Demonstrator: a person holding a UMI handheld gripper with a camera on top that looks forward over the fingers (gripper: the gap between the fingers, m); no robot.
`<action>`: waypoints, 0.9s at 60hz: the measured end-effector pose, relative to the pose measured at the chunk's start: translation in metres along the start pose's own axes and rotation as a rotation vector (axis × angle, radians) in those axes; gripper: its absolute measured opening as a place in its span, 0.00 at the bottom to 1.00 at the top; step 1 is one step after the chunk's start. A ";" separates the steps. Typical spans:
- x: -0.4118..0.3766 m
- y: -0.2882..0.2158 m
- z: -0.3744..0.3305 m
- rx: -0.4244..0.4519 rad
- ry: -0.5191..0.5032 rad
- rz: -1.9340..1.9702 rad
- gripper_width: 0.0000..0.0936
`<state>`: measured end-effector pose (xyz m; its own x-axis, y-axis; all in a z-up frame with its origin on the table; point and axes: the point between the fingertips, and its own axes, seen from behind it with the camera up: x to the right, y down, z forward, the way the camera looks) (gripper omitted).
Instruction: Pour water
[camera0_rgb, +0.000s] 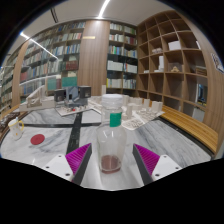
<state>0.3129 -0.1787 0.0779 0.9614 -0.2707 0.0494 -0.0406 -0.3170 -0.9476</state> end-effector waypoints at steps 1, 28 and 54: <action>-0.001 -0.001 0.006 0.004 -0.006 0.006 0.90; -0.005 -0.017 0.044 0.056 0.038 -0.005 0.46; -0.088 -0.258 -0.004 0.403 0.386 -0.748 0.46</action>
<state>0.2375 -0.0767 0.3194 0.5392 -0.4299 0.7242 0.7196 -0.2116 -0.6614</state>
